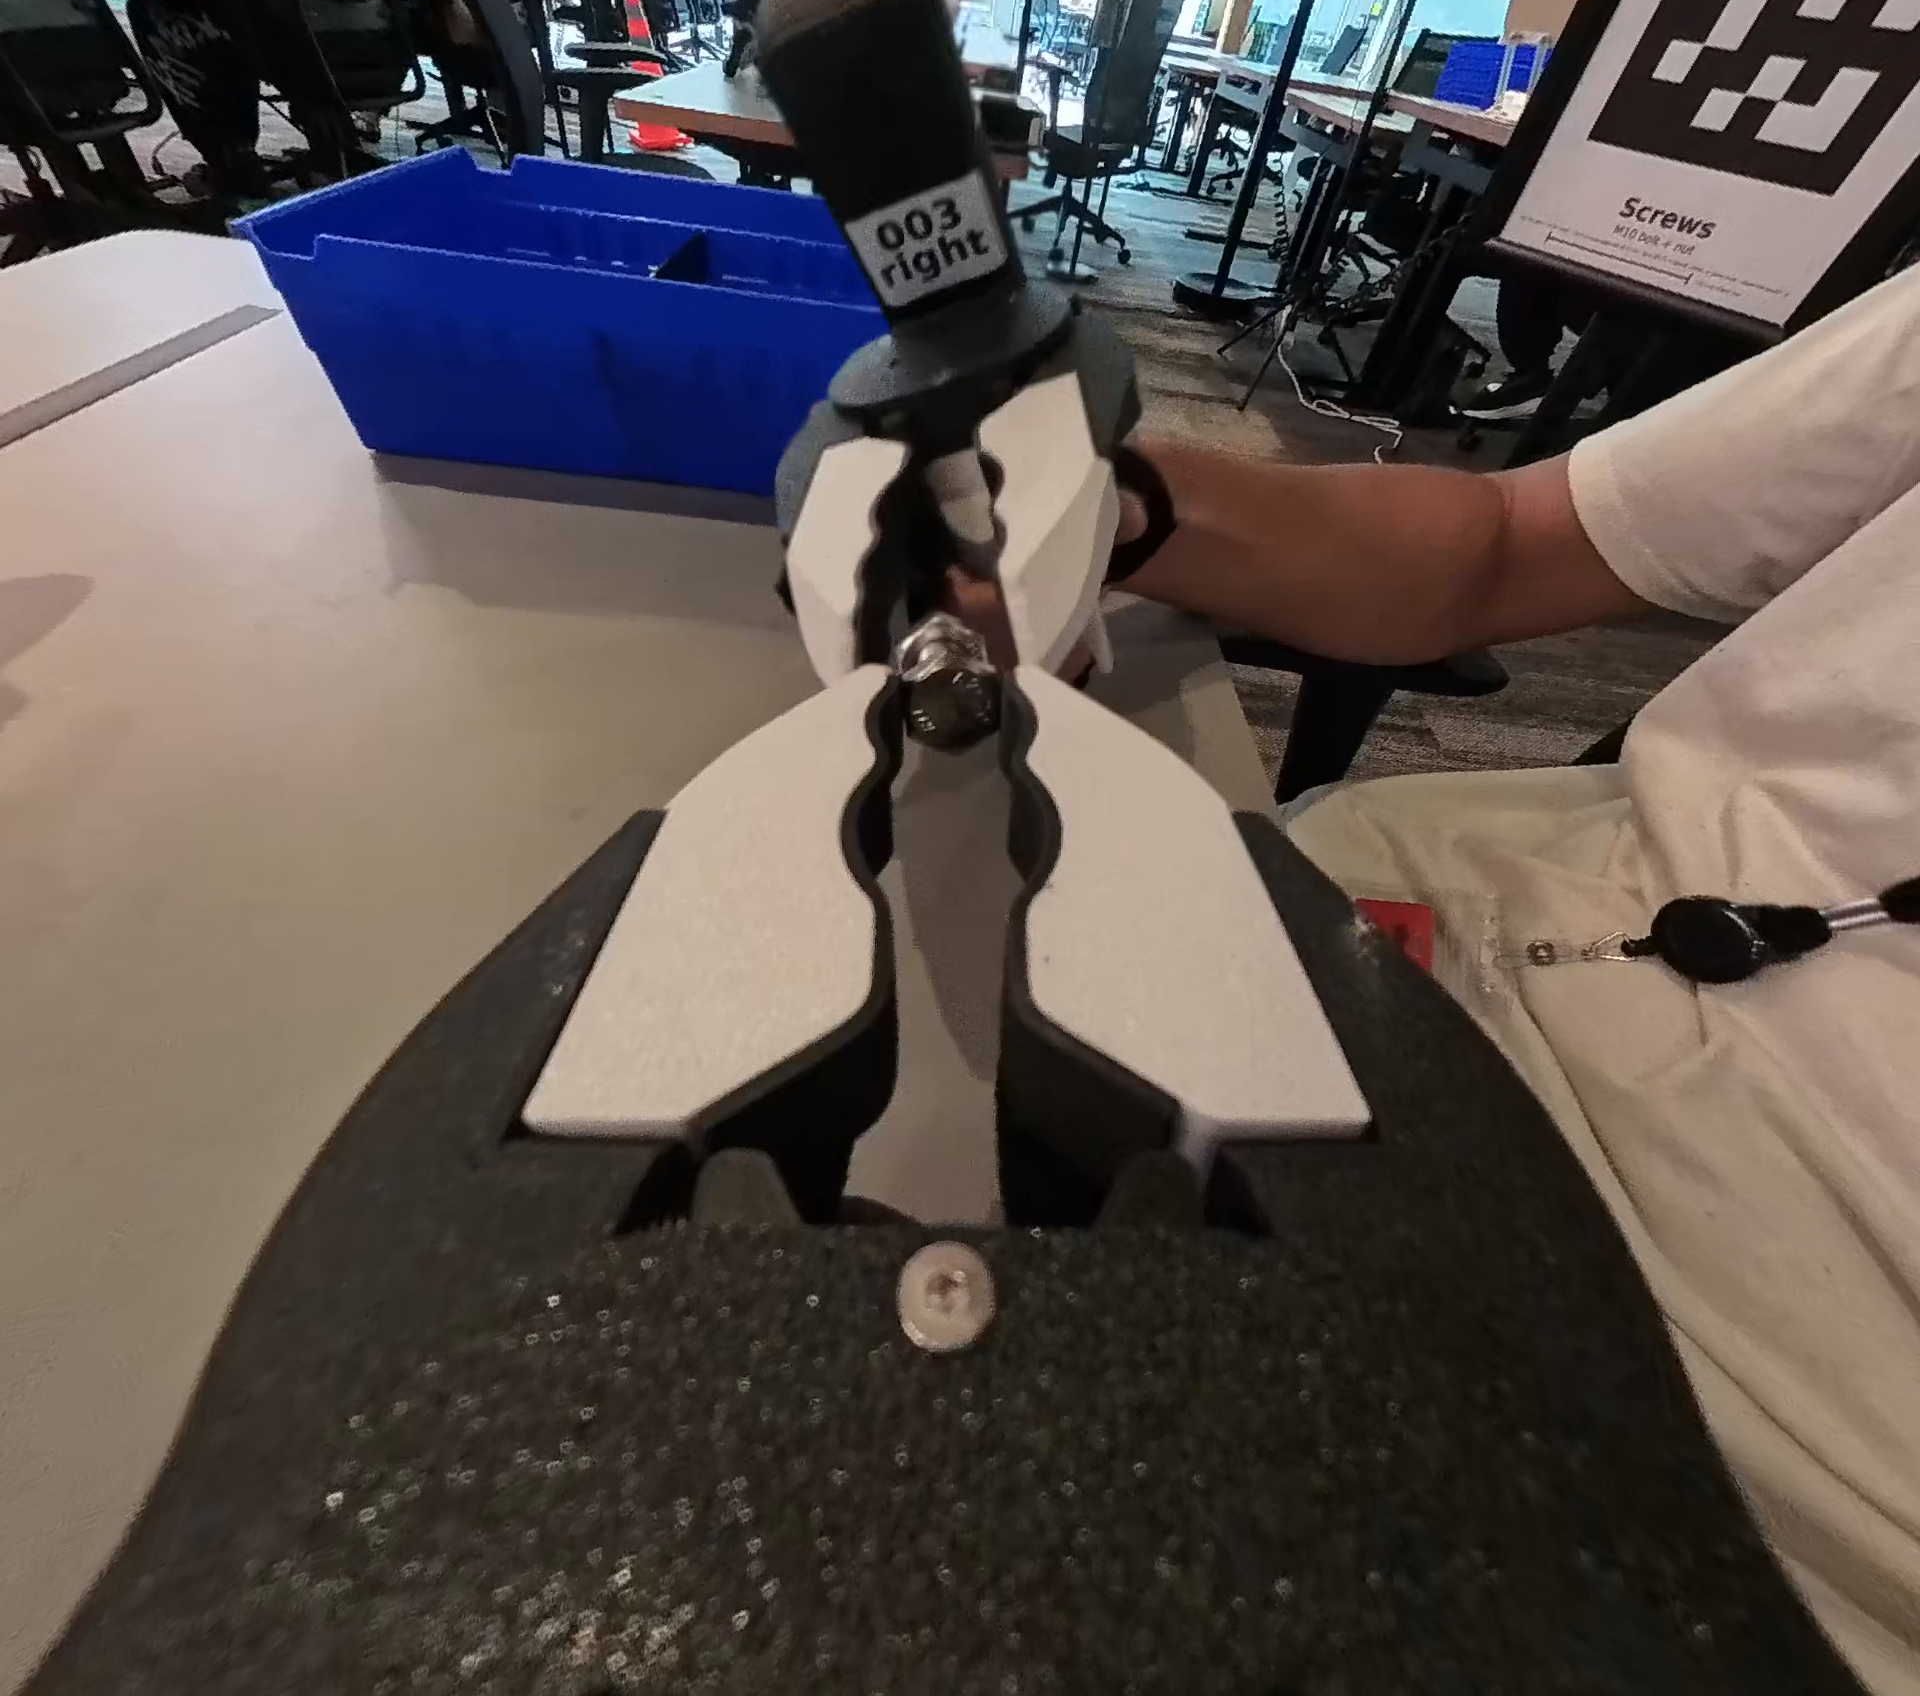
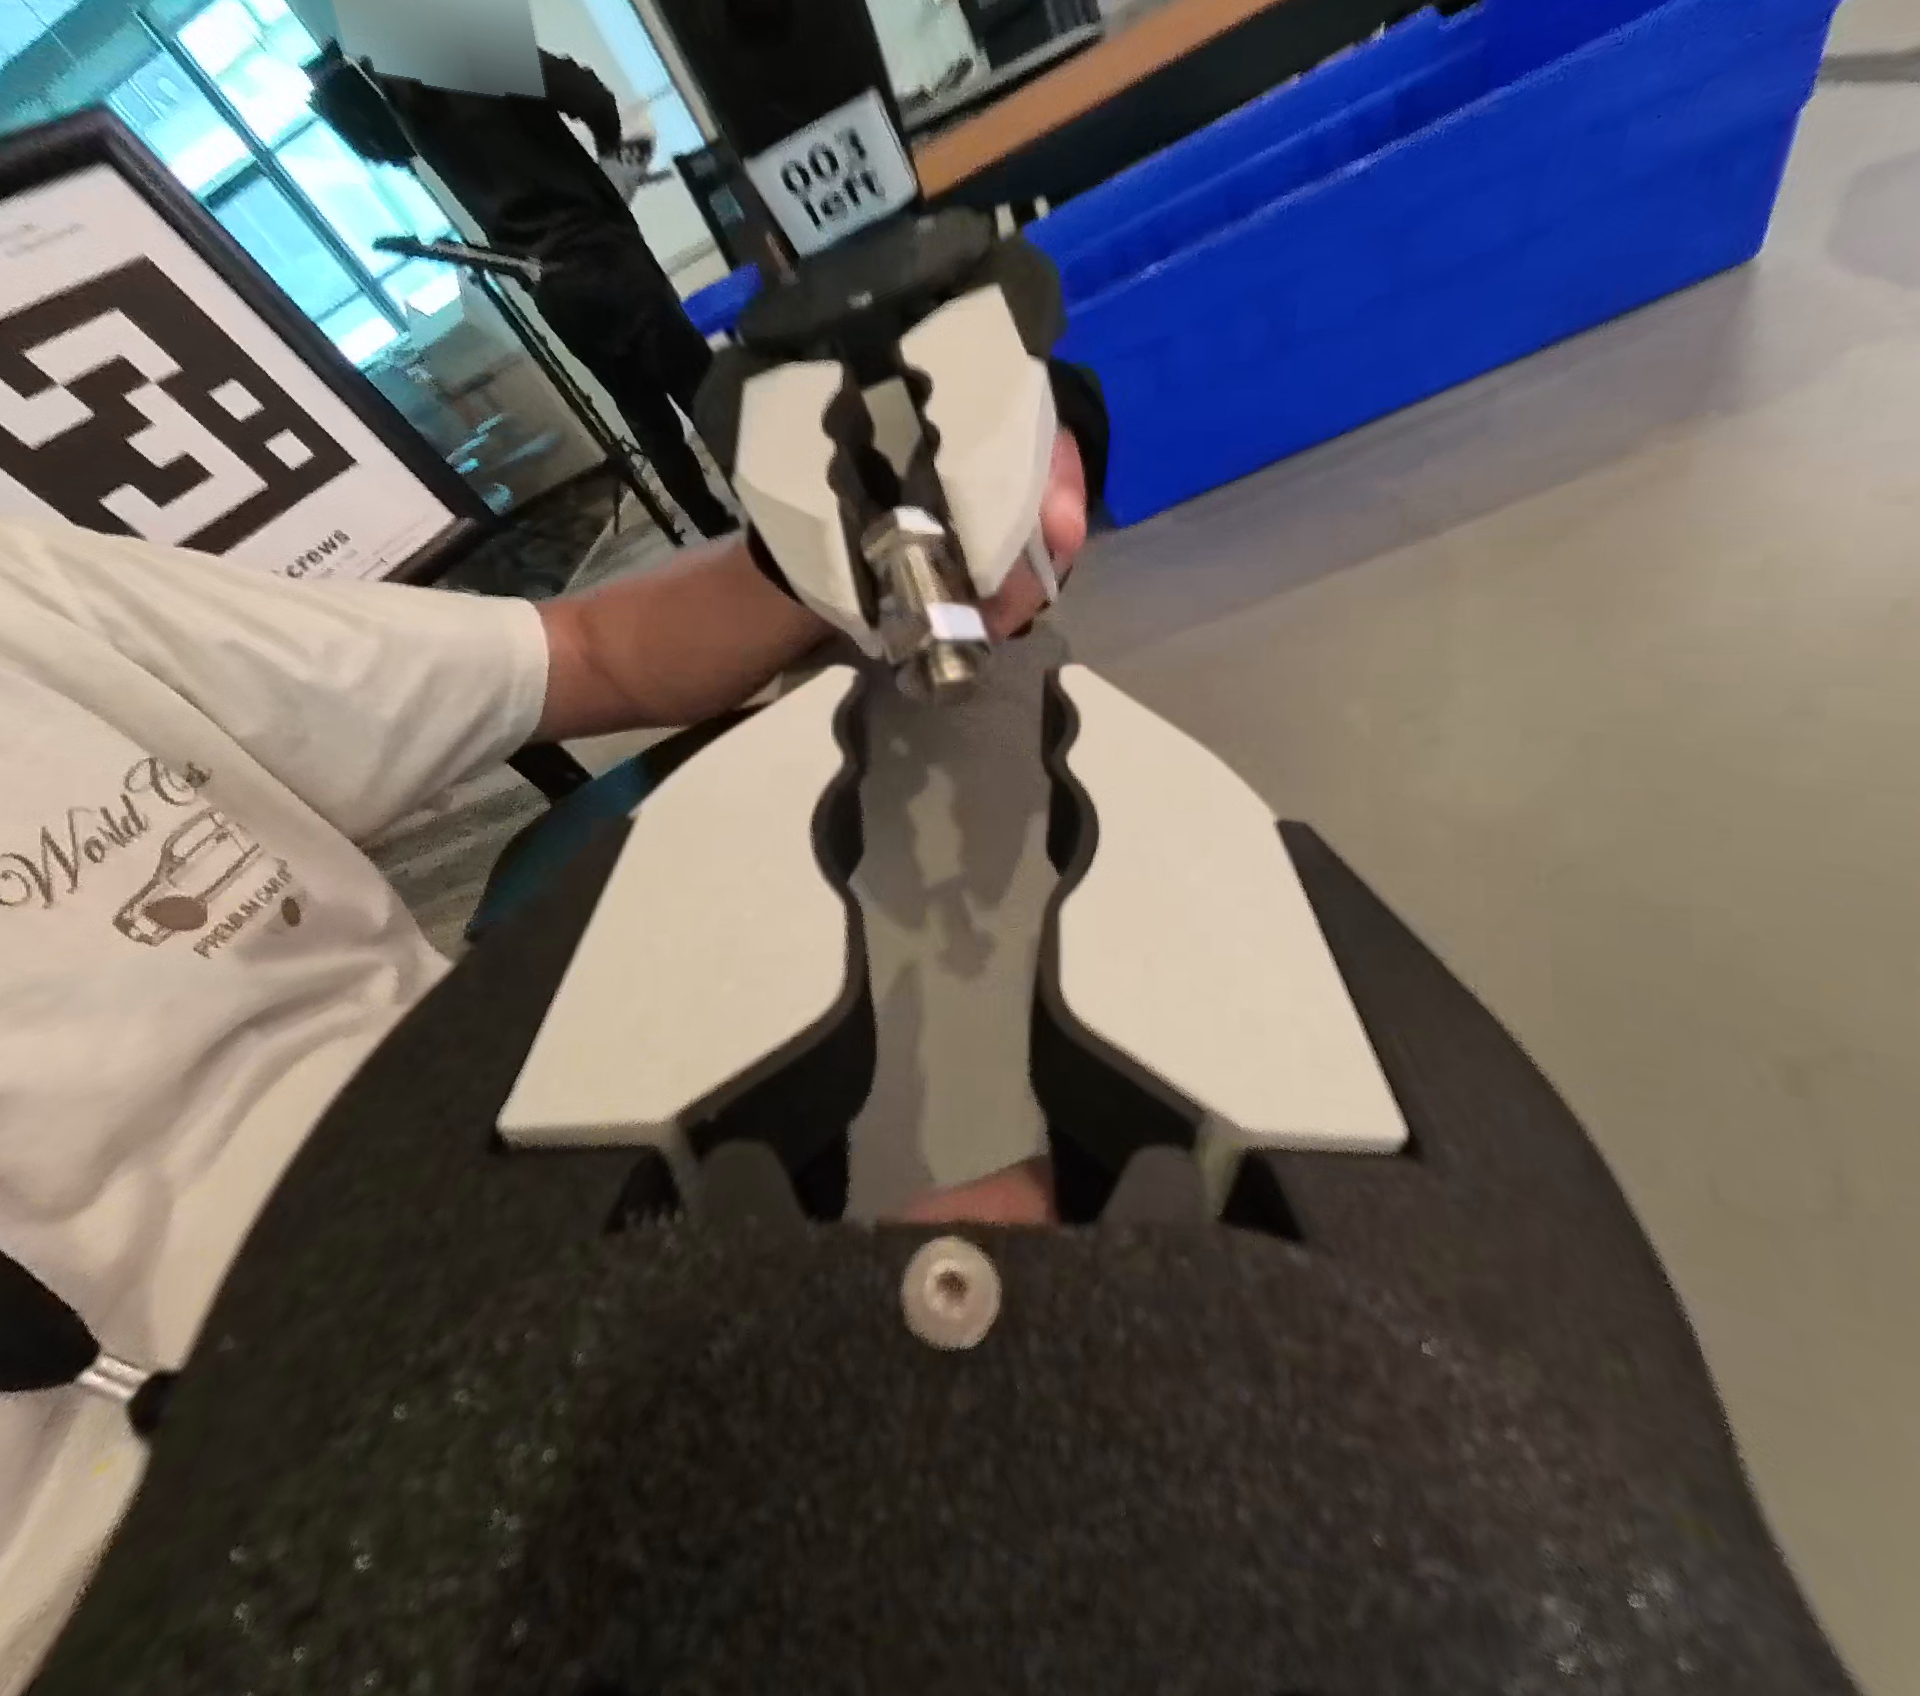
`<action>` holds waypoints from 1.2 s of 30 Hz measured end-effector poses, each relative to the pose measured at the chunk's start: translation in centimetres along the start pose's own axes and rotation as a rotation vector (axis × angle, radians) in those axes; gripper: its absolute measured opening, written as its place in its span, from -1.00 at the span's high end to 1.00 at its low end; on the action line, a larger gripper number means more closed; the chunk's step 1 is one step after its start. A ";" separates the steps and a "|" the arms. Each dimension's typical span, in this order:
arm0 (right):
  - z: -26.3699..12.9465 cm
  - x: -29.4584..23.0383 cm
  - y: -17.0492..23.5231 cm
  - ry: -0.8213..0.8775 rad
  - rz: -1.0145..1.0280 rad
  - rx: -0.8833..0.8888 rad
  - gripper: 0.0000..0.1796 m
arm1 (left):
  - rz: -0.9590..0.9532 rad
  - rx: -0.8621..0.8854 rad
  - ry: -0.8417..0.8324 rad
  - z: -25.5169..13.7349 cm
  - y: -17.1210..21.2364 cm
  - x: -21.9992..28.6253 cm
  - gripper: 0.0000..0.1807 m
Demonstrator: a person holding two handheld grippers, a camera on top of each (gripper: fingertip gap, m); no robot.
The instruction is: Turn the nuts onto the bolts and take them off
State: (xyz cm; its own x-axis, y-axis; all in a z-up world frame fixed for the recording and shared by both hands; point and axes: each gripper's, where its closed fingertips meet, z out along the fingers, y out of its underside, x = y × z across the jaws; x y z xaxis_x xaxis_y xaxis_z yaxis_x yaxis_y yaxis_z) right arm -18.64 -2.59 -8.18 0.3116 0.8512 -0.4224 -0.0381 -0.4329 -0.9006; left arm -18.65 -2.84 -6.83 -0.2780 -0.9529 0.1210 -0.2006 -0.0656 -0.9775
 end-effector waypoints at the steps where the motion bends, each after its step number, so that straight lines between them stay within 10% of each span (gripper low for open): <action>1: 0.2 0.0 0.3 -0.004 0.001 -0.011 0.65 | -0.003 0.002 0.003 0.0 0.0 0.0 0.81; 36: 0.2 -2.4 -2.3 -0.218 0.165 0.192 0.58 | -0.044 0.115 0.043 -1.2 -2.0 0.4 0.81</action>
State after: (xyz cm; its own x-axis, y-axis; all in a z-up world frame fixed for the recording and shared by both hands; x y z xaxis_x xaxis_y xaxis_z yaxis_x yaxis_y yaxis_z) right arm -19.49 -3.55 -5.12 0.0765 0.8268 -0.5572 -0.2561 -0.5239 -0.8124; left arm -19.46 -2.73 -4.62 -0.3114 -0.9351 0.1692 -0.1052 -0.1431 -0.9841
